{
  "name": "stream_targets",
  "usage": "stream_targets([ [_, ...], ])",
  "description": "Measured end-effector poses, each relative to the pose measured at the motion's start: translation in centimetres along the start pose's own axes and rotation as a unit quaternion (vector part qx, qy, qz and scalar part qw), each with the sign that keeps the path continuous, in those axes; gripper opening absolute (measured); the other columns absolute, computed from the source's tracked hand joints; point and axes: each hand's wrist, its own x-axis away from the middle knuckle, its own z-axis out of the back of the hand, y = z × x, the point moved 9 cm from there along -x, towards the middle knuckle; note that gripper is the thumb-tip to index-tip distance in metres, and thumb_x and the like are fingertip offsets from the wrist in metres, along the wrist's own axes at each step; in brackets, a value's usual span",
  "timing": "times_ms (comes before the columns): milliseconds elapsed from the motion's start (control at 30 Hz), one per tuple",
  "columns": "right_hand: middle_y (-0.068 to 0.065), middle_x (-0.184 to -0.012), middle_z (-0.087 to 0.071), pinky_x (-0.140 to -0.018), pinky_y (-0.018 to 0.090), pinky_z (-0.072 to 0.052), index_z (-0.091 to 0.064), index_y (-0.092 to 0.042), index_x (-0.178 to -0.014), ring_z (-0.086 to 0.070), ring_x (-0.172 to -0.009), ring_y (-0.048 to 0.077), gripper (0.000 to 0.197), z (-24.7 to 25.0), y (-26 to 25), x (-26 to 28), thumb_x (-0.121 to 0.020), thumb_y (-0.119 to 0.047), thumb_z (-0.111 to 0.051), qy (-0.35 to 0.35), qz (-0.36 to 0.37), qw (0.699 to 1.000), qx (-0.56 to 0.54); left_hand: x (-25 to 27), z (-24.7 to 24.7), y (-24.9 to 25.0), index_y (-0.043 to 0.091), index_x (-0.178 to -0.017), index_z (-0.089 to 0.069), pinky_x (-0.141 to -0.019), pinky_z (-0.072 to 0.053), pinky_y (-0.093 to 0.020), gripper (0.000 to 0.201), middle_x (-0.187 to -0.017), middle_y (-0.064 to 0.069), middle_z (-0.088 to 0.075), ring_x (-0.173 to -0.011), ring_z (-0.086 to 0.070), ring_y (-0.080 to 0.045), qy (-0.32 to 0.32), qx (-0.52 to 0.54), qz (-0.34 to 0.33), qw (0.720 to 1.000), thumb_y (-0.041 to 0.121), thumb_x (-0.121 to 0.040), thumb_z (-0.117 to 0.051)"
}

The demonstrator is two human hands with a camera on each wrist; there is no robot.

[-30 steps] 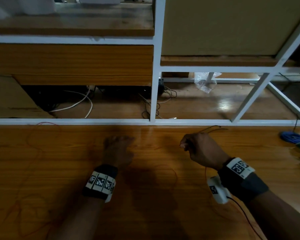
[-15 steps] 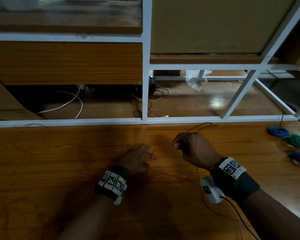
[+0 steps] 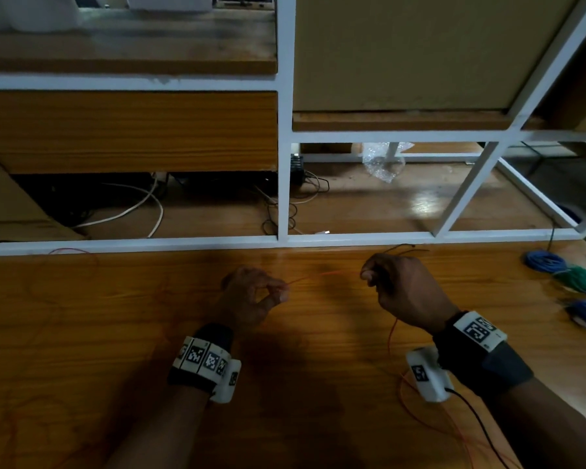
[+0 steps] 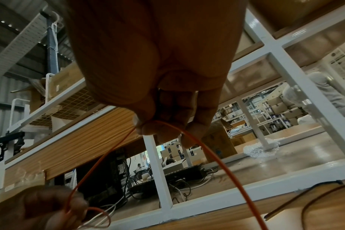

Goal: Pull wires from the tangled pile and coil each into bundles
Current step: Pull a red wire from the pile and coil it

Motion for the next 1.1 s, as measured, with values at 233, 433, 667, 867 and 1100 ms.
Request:
stream_targets([
  [233,-0.004,-0.092,-0.075,-0.073,0.039,-0.061,-0.07,-0.025,-0.098,-0.071,-0.084,0.015,0.021,-1.8,1.3,0.0,-0.091,-0.006,-0.064,-0.097,-0.052,0.993,0.029,0.7,-0.1,1.2,0.042,-0.111,-0.068,-0.091,-0.027,-0.038,0.05,-0.097,0.026,-0.051,-0.103,-0.04,-0.006,-0.026,-0.159,-0.05,0.986,0.064,-0.085,-0.032],
  [433,0.011,-0.151,-0.053,-0.111,0.05,-0.043,-0.042,-0.015,-0.154,-0.044,-0.14,0.032,0.059,-4.8,-3.8,-1.9,-0.105,-0.046,-0.051,-0.157,0.031,0.983,0.093,0.4,-1.5,3.5,0.041,-0.109,-0.069,-0.082,-0.019,-0.035,0.049,-0.096,0.026,-0.049,-0.099,-0.037,-0.008,-0.053,-0.193,-0.094,0.975,0.061,-0.092,-0.027],
  [667,-0.003,-0.078,-0.073,-0.055,0.024,-0.039,-0.076,-0.02,-0.09,-0.058,-0.062,0.01,0.027,-7.2,-7.5,-3.8,-0.075,-0.021,-0.054,-0.214,0.075,0.974,-0.013,0.6,-0.6,4.4,0.037,-0.098,-0.066,-0.088,-0.024,-0.038,0.048,-0.1,0.023,-0.056,-0.101,-0.04,-0.008,-0.038,-0.152,-0.08,0.984,0.062,-0.092,-0.026],
  [867,-0.002,-0.087,-0.077,-0.057,0.029,-0.053,-0.078,-0.032,-0.108,-0.071,-0.077,0.022,0.03,-5.8,-7.6,-4.3,-0.085,-0.019,-0.066,-0.065,0.085,0.987,0.123,0.7,-0.1,2.4,0.039,-0.072,-0.057,-0.093,-0.023,-0.036,0.033,-0.088,0.023,-0.057,-0.1,-0.043,-0.006,-0.027,-0.06,0.042,0.997,0.049,-0.094,-0.035],
  [1100,0.002,-0.094,-0.078,-0.061,0.038,-0.061,-0.077,-0.033,-0.113,-0.073,-0.077,0.023,0.03,-2.2,-2.7,-2.9,-0.092,-0.015,-0.065,0.0,0.044,0.982,0.186,3.4,2.5,-0.9,0.009,-0.092,-0.066,-0.056,-0.046,-0.014,0.032,-0.079,0.002,-0.063,-0.059,-0.059,0.003,-0.088,0.092,0.147,0.981,0.034,-0.102,-0.05],
])
